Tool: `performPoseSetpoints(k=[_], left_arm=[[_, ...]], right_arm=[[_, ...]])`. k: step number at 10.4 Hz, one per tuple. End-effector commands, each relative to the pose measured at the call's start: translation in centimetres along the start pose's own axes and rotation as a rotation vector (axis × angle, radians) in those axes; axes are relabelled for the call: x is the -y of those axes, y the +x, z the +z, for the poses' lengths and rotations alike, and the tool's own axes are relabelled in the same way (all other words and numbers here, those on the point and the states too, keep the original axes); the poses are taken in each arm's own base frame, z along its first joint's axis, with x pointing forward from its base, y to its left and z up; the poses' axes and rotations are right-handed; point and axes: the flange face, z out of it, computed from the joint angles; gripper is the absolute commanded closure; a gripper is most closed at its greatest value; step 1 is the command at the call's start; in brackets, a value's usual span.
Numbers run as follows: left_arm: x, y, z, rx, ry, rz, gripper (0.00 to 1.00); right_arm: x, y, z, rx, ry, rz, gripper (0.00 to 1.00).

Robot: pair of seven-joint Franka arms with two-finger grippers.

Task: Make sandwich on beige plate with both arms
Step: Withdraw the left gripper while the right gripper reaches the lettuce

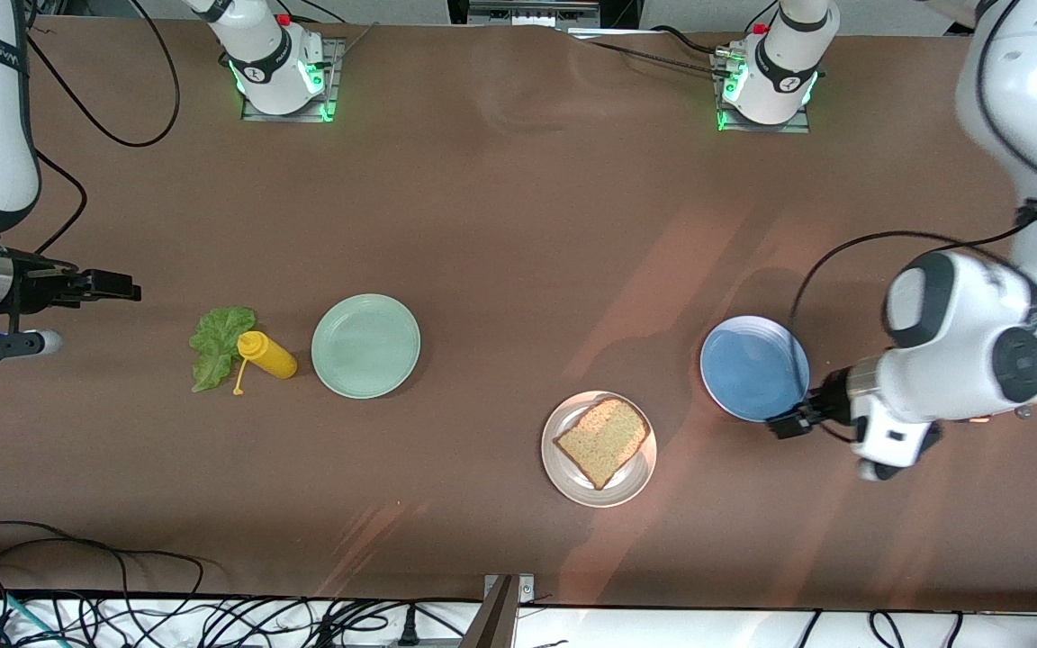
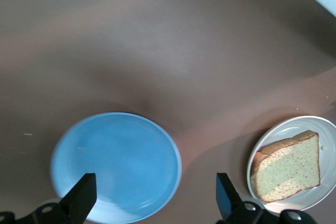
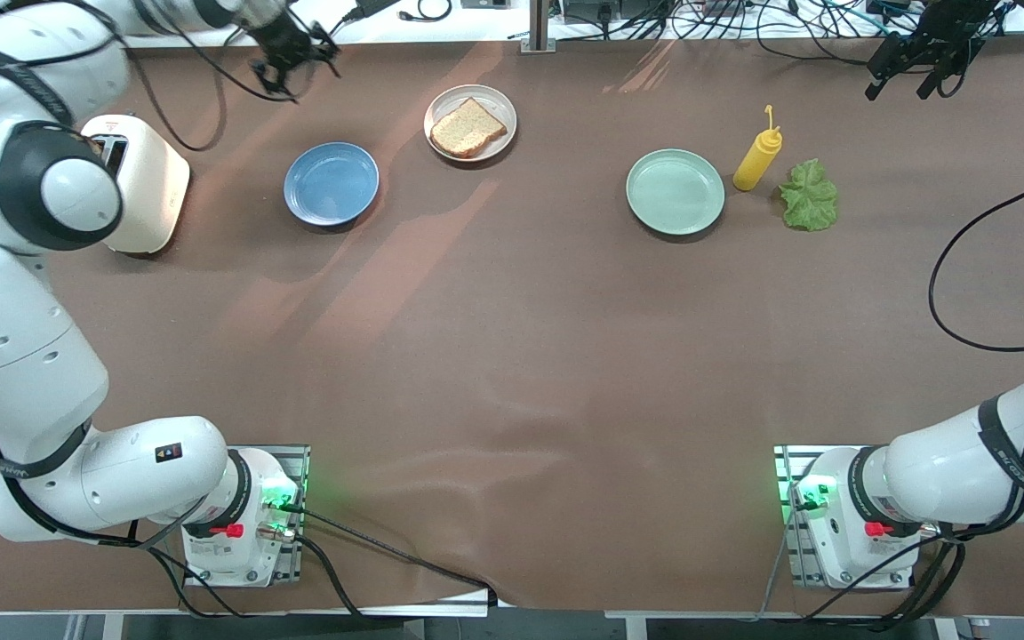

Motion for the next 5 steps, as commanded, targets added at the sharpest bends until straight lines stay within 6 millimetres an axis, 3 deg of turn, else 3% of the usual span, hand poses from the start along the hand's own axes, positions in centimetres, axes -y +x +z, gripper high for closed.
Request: performPoseSetpoints(k=[1,5], left_arm=[[4.1,0.0,-5.2,-0.025,0.06,0.078,0.0],[10.8,0.6,-12.0,-0.058,0.144,0.207,0.0]], right_arm=[[-1.3,0.3,-0.2,-0.01,0.016,-0.012,0.0],[-2.3,4.1,5.9,-0.029,-0.014,-0.021,0.0]])
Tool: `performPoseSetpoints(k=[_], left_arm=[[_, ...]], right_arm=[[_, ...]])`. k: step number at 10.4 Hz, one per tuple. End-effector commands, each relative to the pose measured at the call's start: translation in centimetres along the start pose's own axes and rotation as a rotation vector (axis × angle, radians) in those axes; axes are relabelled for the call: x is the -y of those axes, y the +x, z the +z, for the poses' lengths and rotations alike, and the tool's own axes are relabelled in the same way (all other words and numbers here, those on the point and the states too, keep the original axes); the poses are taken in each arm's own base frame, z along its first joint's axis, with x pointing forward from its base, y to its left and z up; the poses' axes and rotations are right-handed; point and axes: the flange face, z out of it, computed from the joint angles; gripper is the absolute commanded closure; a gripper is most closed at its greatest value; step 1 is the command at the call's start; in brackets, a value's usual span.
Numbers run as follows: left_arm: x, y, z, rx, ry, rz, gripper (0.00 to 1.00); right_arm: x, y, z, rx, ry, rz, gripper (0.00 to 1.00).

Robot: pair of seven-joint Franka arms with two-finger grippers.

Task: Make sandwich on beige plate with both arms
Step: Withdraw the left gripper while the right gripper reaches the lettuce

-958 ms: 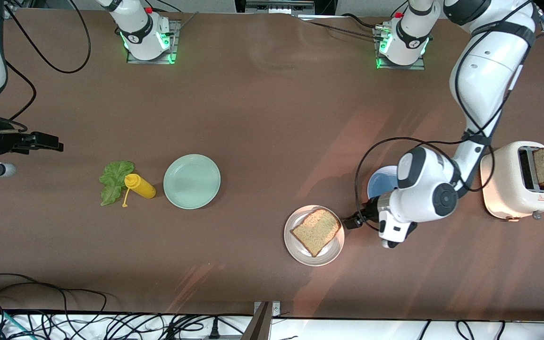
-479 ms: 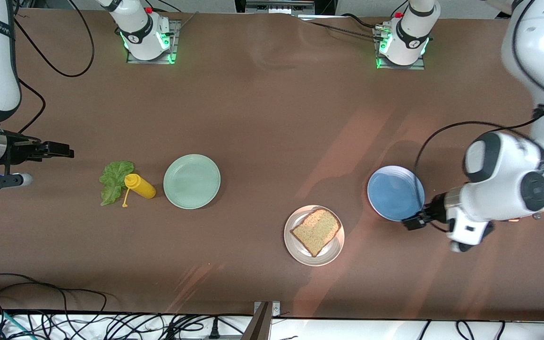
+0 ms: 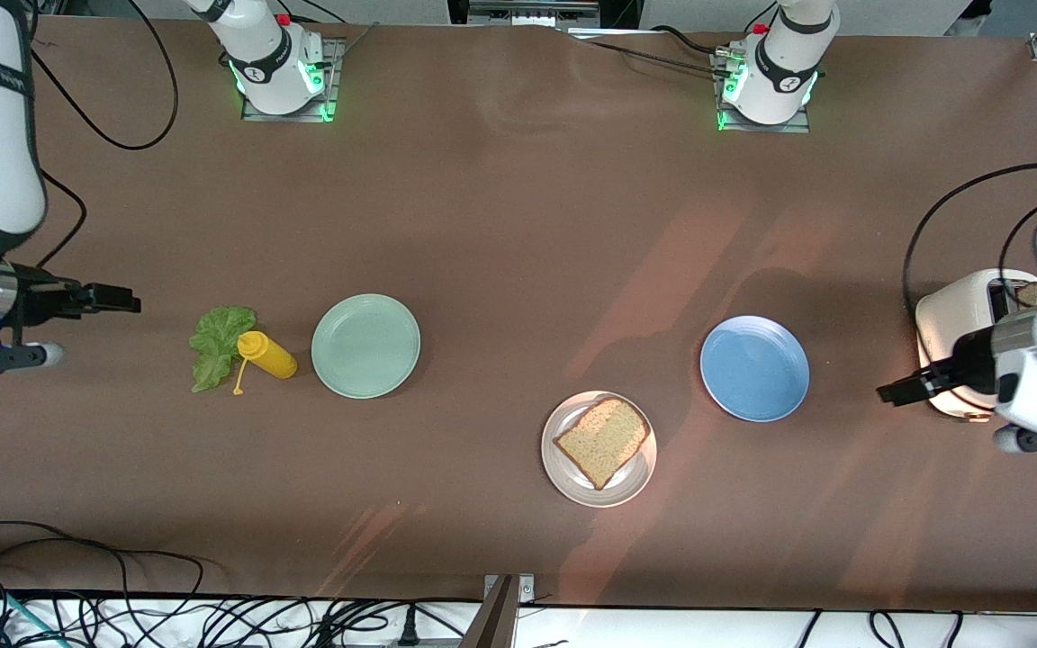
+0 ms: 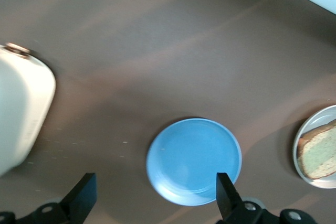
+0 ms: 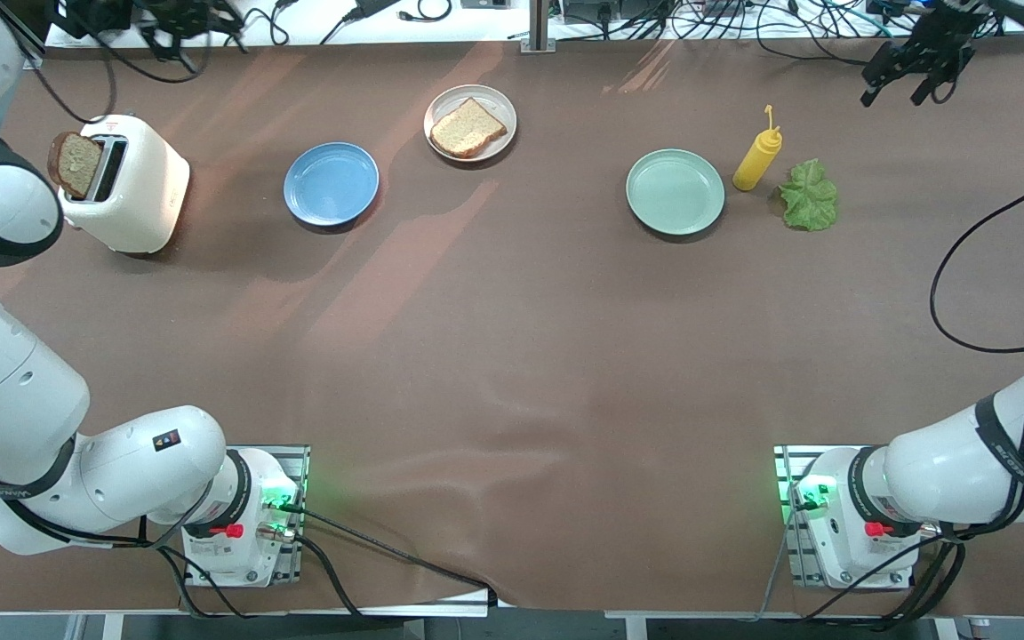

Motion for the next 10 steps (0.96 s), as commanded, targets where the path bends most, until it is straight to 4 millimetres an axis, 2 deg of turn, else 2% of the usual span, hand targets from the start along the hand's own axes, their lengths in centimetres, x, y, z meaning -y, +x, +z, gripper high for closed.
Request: performPoseSetpoints(k=[1,3,5,6,7,10], left_arm=[[3.1,-1.0,-2.9,-0.013,0.076,0.095,0.0],[3.5,-2.1,-5.7,-0.038,0.092,0.128,0.0],[3.7,-3.4,-7.7,-0.037,0.112,0.136,0.0],[4.9,-3.3,-8.2,-0.045,0.113,0.118,0.0],[5.3,-3.3,-8.3,-0.043,0.113,0.118,0.0],[6.5,-3.4,-8.9,-0.043,0.119,0.115,0.0]], right_arm=[[-0.9,2.2,3.4,-0.03,-0.008,-0.027,0.0],[-1.4,2.9,7.3,-0.085,-0.033,-0.066,0.0],[-1.5,1.9,12.0,-0.129,-0.043,-0.063,0.0],[-0.6,1.6,13.5,-0.151,-0.037,-0.068,0.0],[-0.5,1.2,14.7,-0.156,-0.04,-0.066,0.0],[0.3,1.0,16.7,-0.195,-0.048,-0.076,0.0]])
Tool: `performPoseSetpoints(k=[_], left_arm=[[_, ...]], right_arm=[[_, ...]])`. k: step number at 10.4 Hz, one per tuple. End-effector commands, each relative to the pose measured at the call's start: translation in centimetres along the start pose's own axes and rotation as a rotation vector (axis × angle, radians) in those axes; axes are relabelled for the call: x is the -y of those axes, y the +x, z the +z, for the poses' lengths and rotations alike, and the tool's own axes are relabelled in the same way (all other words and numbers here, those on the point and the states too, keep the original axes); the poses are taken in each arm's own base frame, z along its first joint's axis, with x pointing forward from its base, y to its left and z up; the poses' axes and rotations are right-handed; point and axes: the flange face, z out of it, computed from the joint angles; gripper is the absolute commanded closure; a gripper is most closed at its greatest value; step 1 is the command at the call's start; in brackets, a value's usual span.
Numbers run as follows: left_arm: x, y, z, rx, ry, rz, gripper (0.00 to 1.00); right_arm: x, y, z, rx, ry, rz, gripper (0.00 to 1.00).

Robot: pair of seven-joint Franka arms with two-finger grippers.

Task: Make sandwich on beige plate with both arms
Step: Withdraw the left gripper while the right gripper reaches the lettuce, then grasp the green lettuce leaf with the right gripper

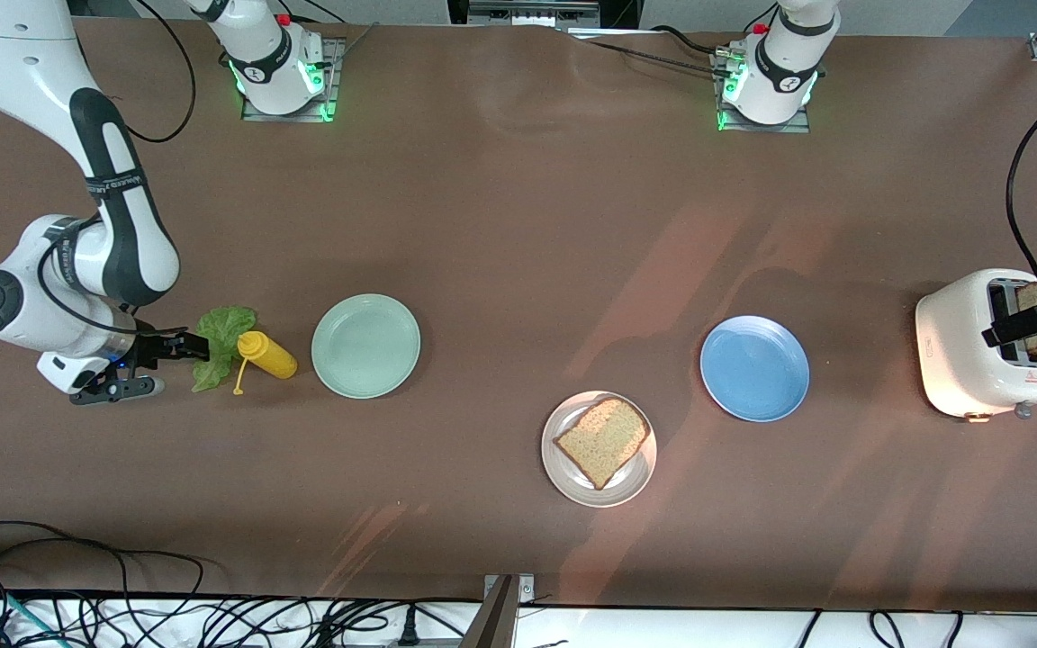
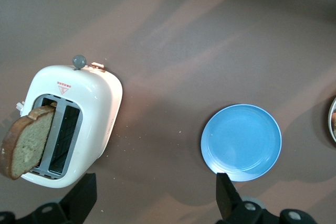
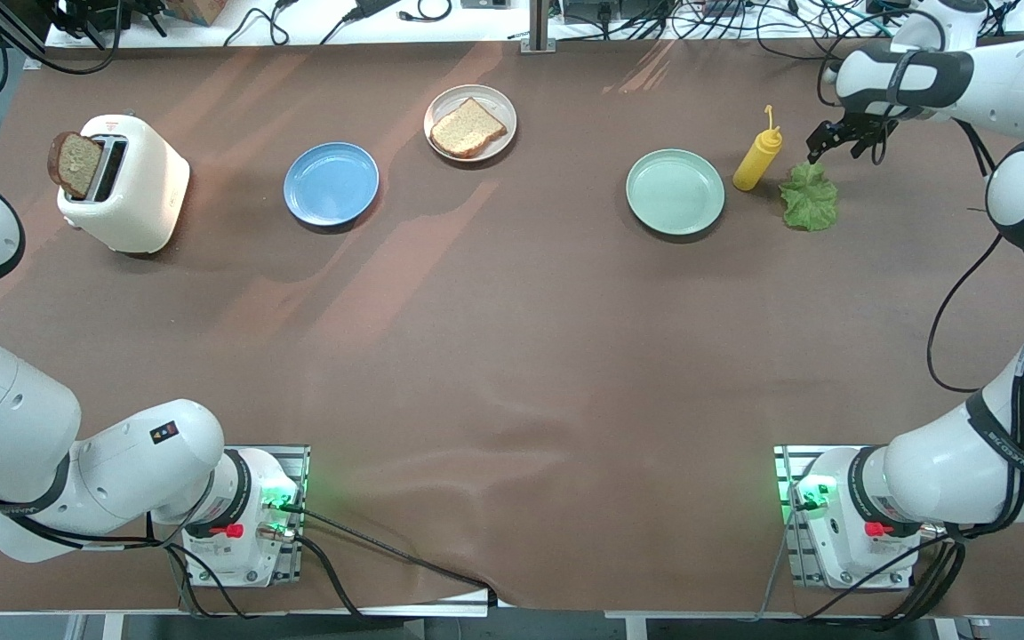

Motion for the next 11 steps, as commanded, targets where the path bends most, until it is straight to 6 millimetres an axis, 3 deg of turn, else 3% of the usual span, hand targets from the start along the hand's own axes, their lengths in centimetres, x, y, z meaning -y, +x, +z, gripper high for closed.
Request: performPoseSetpoints(k=[1,3,5,6,9,11], left_arm=[[1.0,-0.9,-0.5,0.002,0.041,0.019,0.0],[1.0,-0.8,-0.5,0.002,0.04,0.019,0.0],[1.0,-0.8,-0.5,0.002,0.04,0.019,0.0],[1.0,-0.8,-0.5,0.002,0.04,0.019,0.0],[1.0,-0.8,-0.5,0.003,0.04,0.019,0.0],[1.0,-0.9,-0.4,0.005,0.039,0.019,0.0]], right_arm=[[0.6,-1.2,0.7,-0.028,0.017,-0.006,0.0],[0.3,-2.5,2.5,-0.018,0.014,0.004,0.0],[0.3,-2.7,2.9,-0.016,0.014,0.001,0.0],[0.4,-2.7,2.9,-0.017,0.014,-0.022,0.13],[0.4,-2.8,2.9,-0.011,0.018,-0.081,1.0],[0.4,-2.8,2.8,-0.011,0.019,-0.095,1.0]])
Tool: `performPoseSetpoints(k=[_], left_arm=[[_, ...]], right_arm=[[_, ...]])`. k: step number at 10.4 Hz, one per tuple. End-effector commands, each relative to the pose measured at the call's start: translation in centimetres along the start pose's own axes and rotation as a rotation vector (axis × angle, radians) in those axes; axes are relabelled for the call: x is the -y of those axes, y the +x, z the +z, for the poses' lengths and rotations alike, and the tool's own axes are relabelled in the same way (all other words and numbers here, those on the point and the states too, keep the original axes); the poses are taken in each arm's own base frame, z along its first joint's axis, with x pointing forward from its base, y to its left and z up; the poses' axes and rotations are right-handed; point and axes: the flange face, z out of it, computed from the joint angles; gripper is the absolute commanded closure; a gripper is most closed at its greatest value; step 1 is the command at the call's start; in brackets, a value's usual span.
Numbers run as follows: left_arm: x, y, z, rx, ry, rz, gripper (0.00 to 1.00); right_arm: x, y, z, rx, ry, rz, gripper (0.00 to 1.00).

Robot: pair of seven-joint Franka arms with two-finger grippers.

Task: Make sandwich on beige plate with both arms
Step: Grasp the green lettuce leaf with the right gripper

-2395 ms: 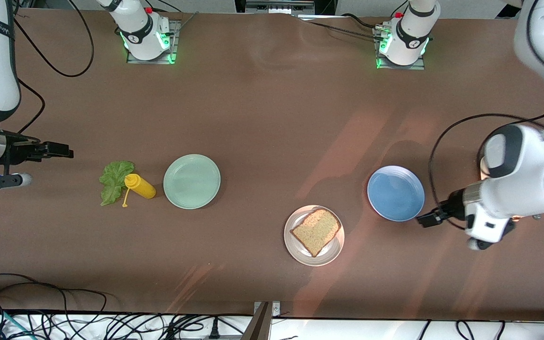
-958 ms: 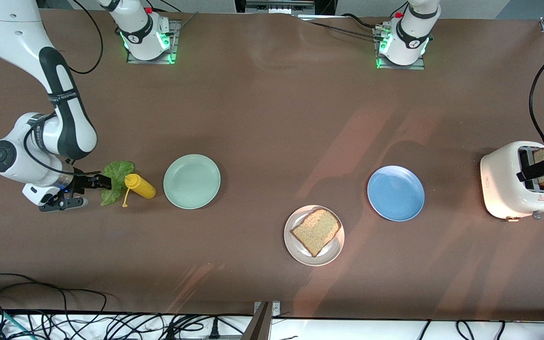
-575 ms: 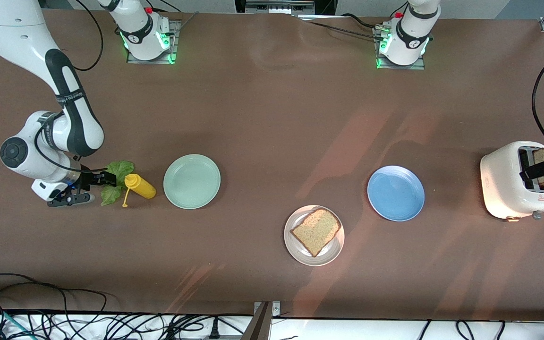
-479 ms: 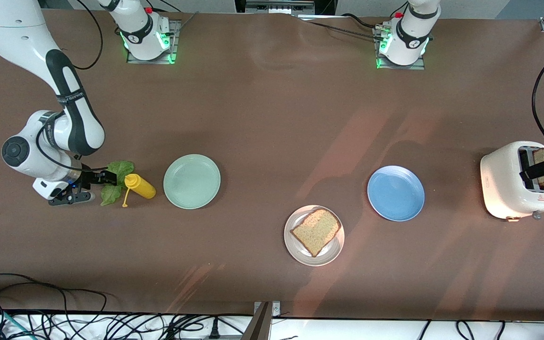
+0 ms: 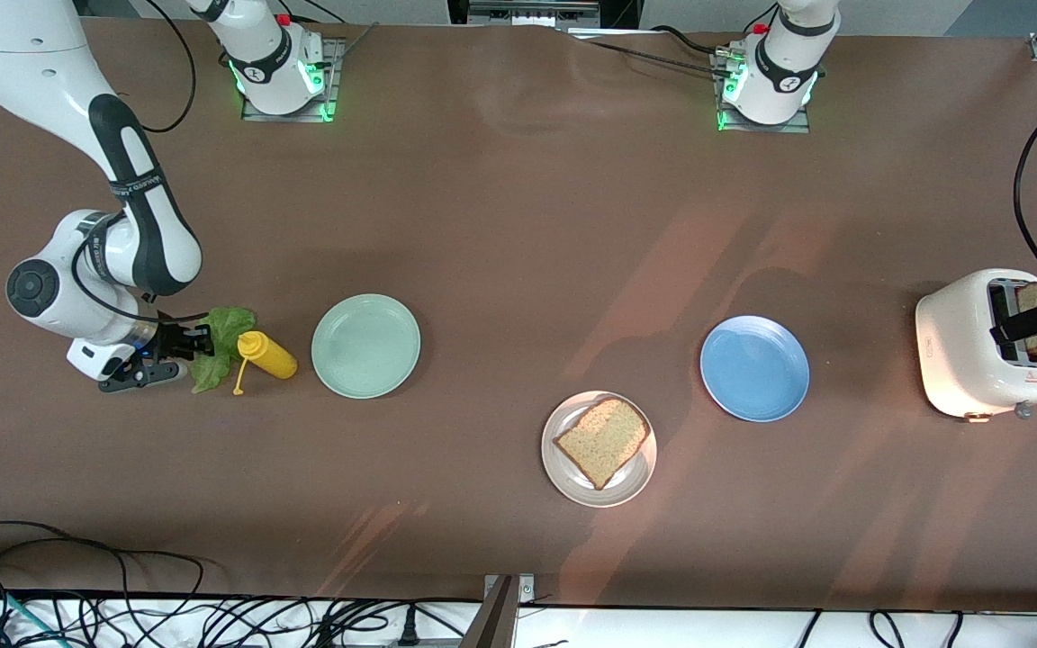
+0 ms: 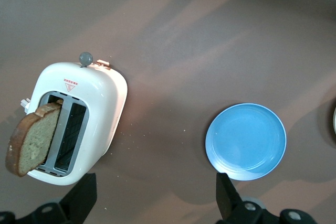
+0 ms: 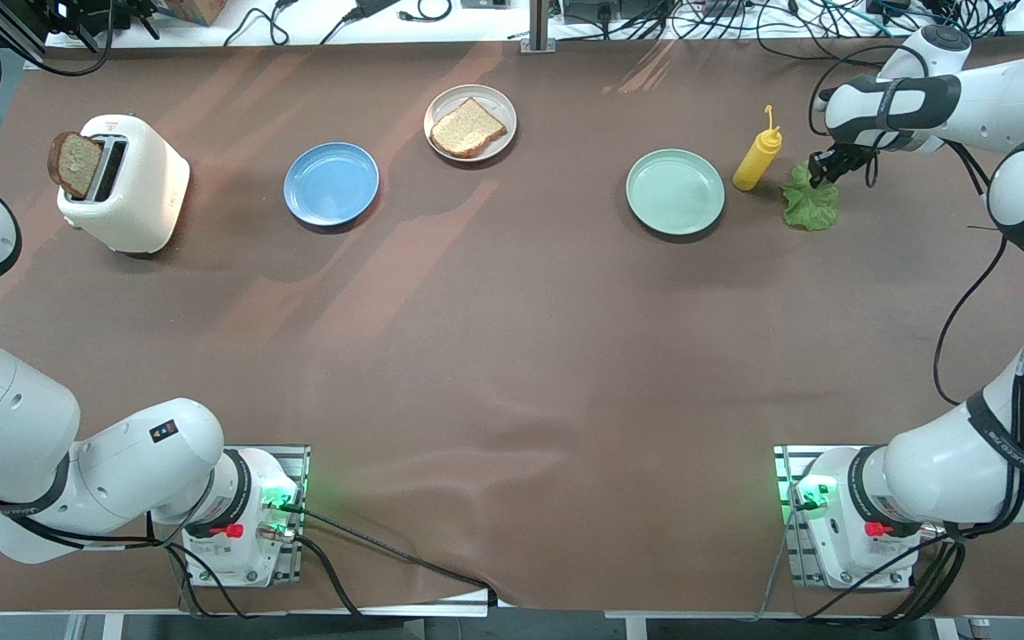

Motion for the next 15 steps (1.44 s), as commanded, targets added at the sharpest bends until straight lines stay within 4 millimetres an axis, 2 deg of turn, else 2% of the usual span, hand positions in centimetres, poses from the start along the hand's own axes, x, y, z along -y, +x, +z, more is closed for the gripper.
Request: performPoseSetpoints(k=[1,2,5,11,13,15], left_arm=[[0.3,-0.9,-0.4,-0.002,0.038,0.025,0.0],[0.3,-1.0,-0.3,0.008,0.042,0.025,0.0],[0.5,-1.0,-0.4,0.01,0.043,0.02,0.0],[0.6,-1.0,-0.4,0.012,0.043,0.019,0.0],[0.6,-1.0,-0.4,0.012,0.043,0.019,0.0],[0.6,-1.1,-0.5,0.01,0.044,0.019,0.0]], right_arm=[[0.1,-0.4,-0.7,-0.018,0.017,-0.017,1.0],[0.2,-0.4,-1.9,-0.015,0.023,-0.022,1.0],[1.6,-0.3,-7.5,-0.007,0.055,-0.044,1.0],[4.7,-1.9,-18.8,0.034,0.117,-0.096,1.0],[5.1,-0.7,-22.6,0.067,0.14,-0.11,1.0],[9.3,1.3,-24.7,0.05,0.149,-0.071,1.0]])
